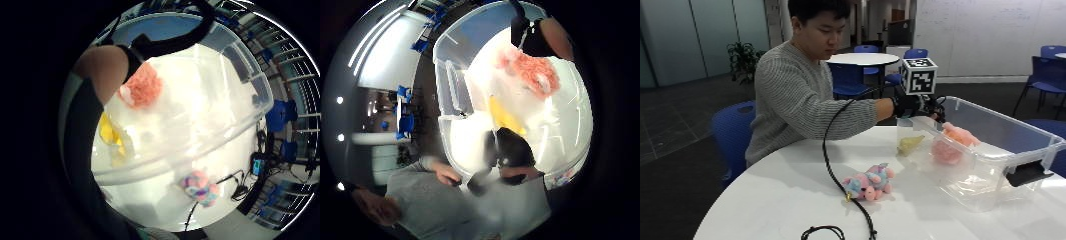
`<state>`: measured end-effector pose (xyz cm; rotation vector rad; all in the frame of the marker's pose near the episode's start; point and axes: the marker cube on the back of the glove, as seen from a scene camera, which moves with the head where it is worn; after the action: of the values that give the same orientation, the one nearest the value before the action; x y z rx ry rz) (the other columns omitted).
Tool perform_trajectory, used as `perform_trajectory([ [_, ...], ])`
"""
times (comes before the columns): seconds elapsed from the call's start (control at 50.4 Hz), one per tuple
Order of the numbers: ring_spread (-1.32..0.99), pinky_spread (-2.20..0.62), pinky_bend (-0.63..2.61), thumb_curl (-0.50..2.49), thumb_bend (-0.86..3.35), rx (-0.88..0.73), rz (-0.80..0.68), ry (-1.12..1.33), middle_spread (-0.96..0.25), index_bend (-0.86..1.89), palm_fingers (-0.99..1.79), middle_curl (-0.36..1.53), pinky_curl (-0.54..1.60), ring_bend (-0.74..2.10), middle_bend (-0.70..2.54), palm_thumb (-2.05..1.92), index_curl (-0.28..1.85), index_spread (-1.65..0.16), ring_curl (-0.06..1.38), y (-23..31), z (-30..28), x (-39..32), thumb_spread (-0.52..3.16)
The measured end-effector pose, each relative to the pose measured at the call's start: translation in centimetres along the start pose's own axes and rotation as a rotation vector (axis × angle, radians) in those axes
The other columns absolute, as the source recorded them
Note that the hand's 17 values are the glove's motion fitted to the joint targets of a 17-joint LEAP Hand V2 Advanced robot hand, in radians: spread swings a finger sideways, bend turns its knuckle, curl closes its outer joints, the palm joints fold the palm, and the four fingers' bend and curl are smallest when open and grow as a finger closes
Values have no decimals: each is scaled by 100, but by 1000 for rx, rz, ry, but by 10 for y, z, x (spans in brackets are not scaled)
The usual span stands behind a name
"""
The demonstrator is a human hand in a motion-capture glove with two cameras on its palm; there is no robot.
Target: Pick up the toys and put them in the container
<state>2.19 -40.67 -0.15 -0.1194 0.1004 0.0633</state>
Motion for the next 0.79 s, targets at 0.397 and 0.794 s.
perform_trajectory([
  [0.397, -29, 0, 87, 35, -2, 78, 299, 87, -26, 21, 1, 45, 36, 60, 22, 7, 61, -43, 29, 147, -32, 124, 143],
  [0.794, -25, 2, 87, 32, 0, -100, 453, 19, -23, 17, 1, 42, 36, 57, 18, 6, 54, -42, 28, 192, 77, 165, 146],
])
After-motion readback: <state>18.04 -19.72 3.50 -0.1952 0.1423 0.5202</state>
